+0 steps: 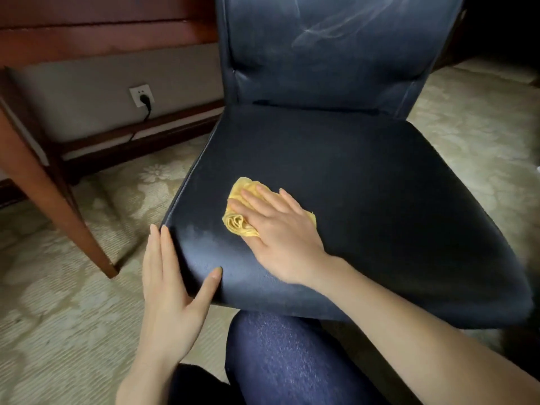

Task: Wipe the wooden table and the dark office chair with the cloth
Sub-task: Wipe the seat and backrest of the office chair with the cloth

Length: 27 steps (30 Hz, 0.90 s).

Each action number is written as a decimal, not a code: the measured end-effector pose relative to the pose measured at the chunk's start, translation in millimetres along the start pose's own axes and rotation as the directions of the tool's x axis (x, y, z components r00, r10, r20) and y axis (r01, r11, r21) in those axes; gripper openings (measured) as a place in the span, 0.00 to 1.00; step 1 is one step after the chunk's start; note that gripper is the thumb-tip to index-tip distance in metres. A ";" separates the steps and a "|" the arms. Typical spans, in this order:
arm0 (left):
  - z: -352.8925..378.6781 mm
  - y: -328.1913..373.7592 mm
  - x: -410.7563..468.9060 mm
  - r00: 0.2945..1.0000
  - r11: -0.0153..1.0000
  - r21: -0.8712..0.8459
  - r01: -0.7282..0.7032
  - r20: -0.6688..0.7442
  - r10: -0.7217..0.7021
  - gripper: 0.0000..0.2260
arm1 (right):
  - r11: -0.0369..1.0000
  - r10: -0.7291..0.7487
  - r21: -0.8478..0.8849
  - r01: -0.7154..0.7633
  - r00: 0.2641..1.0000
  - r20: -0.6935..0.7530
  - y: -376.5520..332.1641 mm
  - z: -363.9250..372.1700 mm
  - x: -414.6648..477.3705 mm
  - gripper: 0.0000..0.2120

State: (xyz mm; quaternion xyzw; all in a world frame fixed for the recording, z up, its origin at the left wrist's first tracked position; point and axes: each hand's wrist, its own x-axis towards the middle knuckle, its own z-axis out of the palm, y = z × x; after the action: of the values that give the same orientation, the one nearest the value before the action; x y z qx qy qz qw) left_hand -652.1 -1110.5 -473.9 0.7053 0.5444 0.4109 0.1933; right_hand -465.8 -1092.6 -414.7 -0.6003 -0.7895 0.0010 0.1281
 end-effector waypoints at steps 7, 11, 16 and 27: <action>-16.2 -21.7 -0.4 0.997 0.984 -0.170 0.044 0.074 -0.032 0.48 | 0.969 -0.246 0.023 0.247 0.948 0.202 -38.0 11.0 102.7 0.21; -18.5 -32.3 -8.3 0.994 0.997 -0.033 0.075 0.081 -0.072 0.47 | 0.915 -0.373 -0.060 0.400 0.893 0.253 -53.6 14.9 128.2 0.20; -26.0 -42.3 -16.1 0.971 0.968 0.074 0.239 0.012 -0.241 0.38 | 0.763 -0.617 -0.054 0.644 0.751 0.236 -52.3 13.7 105.7 0.19; -24.6 7.5 7.1 0.984 0.987 -0.026 0.160 -0.076 -0.161 0.27 | 0.399 -0.814 -0.123 0.909 0.413 0.408 4.5 -13.5 0.6 0.14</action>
State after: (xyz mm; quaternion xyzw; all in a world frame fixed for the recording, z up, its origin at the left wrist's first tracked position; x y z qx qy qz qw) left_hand -666.4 -1110.8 -451.4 0.6405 0.6027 0.4265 0.2112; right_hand -458.9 -1092.8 -402.2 -0.1031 -0.9828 -0.1108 -0.1058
